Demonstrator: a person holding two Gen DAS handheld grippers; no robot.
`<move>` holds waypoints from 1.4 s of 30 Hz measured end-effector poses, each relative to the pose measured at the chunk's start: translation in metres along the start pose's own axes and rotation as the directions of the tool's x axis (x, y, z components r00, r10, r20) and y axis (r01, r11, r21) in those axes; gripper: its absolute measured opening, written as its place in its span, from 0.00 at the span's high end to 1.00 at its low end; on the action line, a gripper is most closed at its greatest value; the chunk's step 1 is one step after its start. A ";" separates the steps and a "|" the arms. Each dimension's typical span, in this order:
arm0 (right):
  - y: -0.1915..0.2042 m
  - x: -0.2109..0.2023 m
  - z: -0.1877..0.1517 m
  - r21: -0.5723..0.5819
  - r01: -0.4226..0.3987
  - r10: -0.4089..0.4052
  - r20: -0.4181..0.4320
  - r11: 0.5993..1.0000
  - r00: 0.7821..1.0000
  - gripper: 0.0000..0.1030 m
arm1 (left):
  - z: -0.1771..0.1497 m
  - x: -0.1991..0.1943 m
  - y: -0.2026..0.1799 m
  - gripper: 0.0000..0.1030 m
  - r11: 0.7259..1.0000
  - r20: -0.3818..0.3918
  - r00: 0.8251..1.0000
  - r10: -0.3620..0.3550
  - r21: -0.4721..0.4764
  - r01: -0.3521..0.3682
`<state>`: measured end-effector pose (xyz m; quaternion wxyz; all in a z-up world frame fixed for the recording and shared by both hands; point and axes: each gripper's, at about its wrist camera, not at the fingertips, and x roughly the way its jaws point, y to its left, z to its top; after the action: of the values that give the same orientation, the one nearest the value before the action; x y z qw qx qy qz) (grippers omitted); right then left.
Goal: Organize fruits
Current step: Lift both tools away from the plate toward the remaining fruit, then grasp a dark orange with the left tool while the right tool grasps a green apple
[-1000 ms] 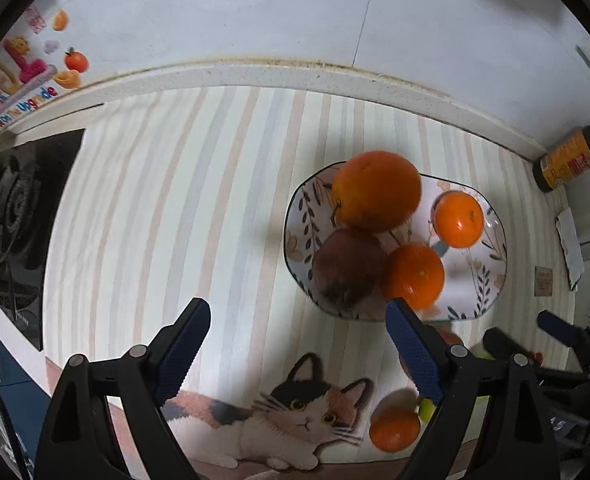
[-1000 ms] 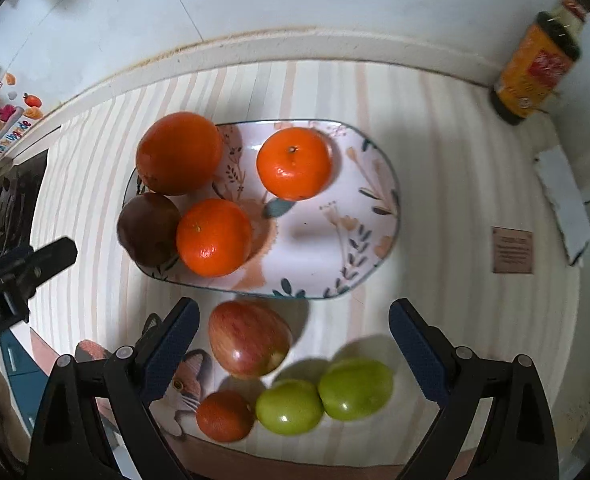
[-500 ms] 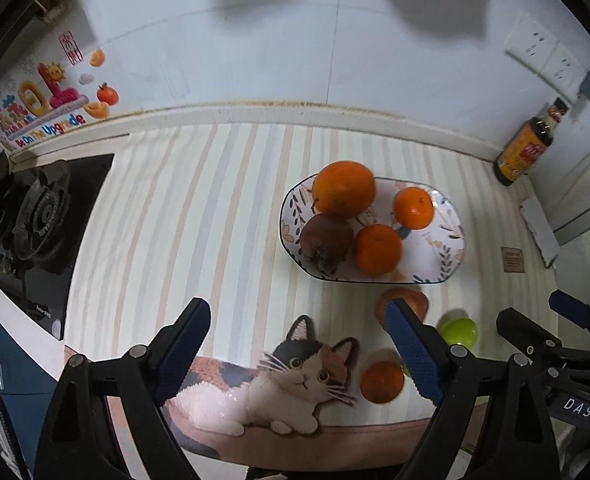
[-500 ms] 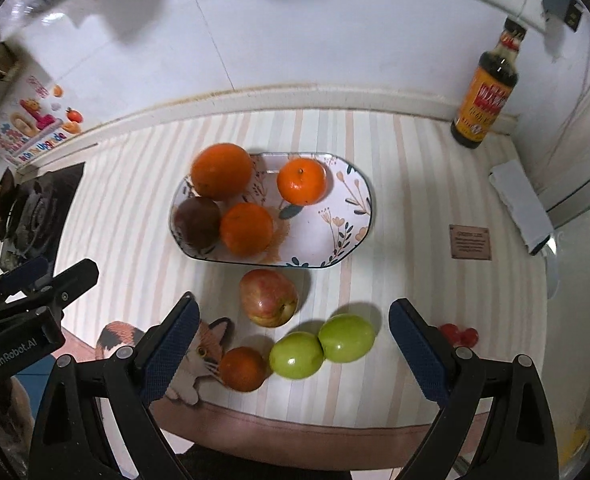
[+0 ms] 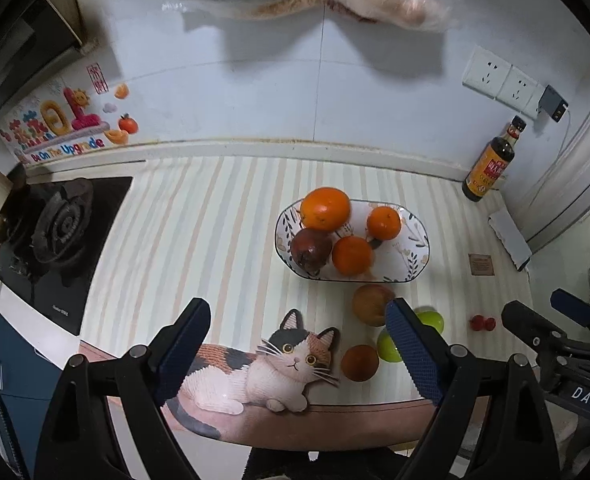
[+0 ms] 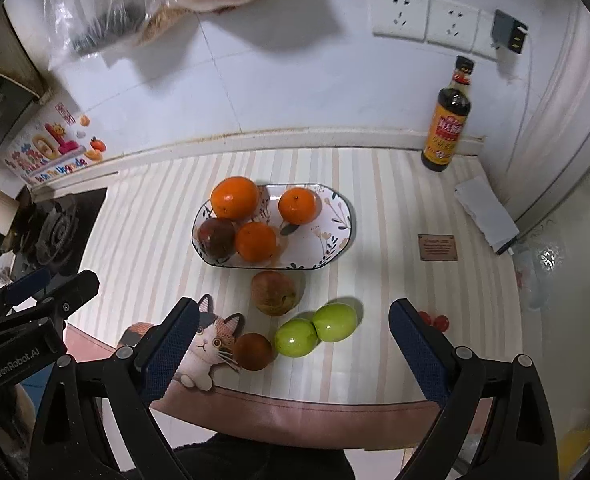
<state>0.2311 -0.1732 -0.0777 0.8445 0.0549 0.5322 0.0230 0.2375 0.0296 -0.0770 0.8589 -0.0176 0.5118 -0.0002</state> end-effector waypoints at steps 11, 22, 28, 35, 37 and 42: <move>-0.014 -0.018 -0.010 0.057 -0.029 0.028 0.006 0.998 1.000 0.05 | -0.005 -0.013 -0.006 0.13 1.000 0.018 1.000 0.001 0.000 -0.001; -0.038 0.032 -0.018 0.124 -0.086 0.096 -0.077 0.989 0.992 0.05 | -0.014 0.040 -0.024 0.01 0.993 -0.043 0.994 0.104 0.060 -0.101; -0.060 0.096 -0.027 0.197 -0.103 0.137 -0.171 0.975 0.976 0.05 | -0.031 0.097 -0.033 0.01 0.988 -0.155 0.979 0.133 0.095 -0.119; -0.083 0.164 -0.038 0.277 -0.102 0.174 -0.249 0.955 0.953 0.17 | -0.059 0.157 -0.044 0.01 0.991 -0.304 0.947 0.102 0.111 -0.071; -0.087 0.181 -0.040 0.293 -0.101 0.183 -0.269 0.951 0.945 0.27 | -0.066 0.172 -0.047 0.01 0.993 -0.348 0.934 0.083 0.113 -0.046; -0.095 0.222 -0.044 0.343 -0.084 0.202 -0.323 0.936 0.924 0.29 | -0.083 0.201 -0.059 0.01 0.992 -0.432 0.901 0.032 0.121 0.022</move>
<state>0.2860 -0.2429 -0.3065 0.7105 0.2263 0.6662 0.0076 0.2612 -0.0360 -0.2915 0.7231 0.0369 0.6889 -0.0333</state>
